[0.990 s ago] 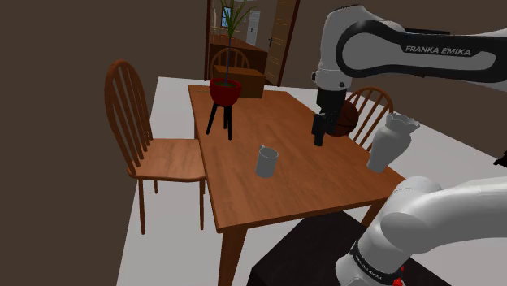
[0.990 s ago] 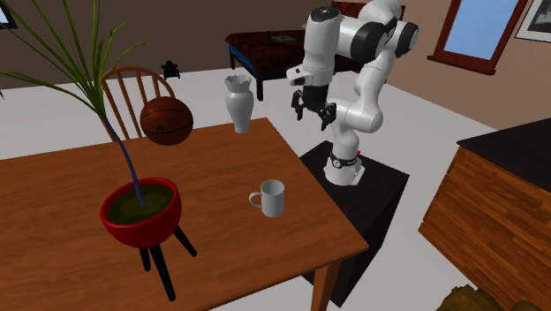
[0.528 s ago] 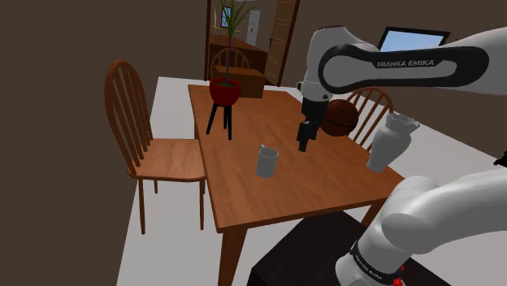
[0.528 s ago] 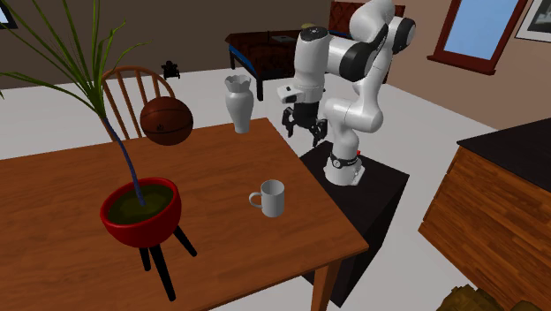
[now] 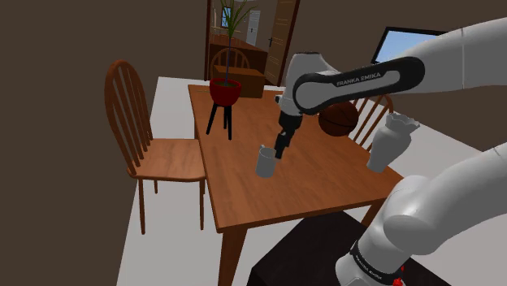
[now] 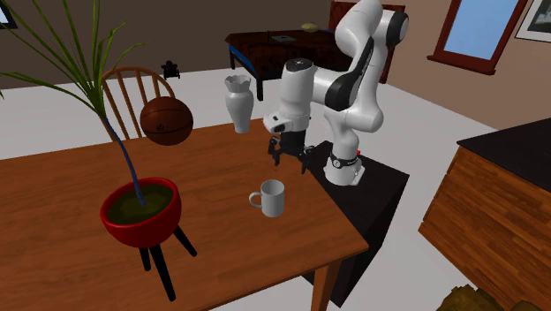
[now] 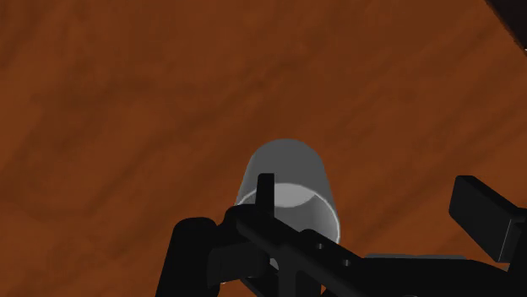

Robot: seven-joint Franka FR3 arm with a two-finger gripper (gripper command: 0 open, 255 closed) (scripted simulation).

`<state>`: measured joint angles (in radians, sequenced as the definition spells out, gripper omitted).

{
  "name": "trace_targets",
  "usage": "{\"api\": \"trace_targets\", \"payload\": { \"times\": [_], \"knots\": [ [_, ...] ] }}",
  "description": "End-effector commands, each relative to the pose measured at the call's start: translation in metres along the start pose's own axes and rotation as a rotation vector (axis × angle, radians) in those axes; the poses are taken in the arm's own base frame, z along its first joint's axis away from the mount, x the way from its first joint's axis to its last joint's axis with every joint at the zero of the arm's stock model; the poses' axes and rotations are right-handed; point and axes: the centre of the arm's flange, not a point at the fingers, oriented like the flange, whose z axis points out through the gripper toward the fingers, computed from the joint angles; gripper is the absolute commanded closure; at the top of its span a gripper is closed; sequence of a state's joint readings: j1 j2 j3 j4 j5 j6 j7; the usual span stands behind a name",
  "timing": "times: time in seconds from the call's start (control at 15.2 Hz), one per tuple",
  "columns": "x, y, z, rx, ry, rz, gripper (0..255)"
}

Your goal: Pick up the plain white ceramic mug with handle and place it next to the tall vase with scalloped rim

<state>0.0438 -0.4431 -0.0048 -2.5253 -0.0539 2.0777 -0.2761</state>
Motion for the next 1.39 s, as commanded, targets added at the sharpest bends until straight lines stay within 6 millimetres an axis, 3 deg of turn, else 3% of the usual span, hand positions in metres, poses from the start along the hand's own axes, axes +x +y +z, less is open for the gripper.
{"api": "trace_targets", "payload": {
  "times": [0.0,0.2,0.73,1.25,1.32],
  "knots": [
    [0.018,0.002,0.018,0.007,0.029,-0.037,0],
    [0.044,0.002,0.041,0.018,0.068,-0.090,0],
    [0.047,0.002,0.081,0.018,0.069,-0.091,0],
    [0.047,0.002,0.081,0.018,0.069,-0.091,0],
    [0.047,0.002,0.081,0.018,0.069,-0.091,255]
  ]
}}
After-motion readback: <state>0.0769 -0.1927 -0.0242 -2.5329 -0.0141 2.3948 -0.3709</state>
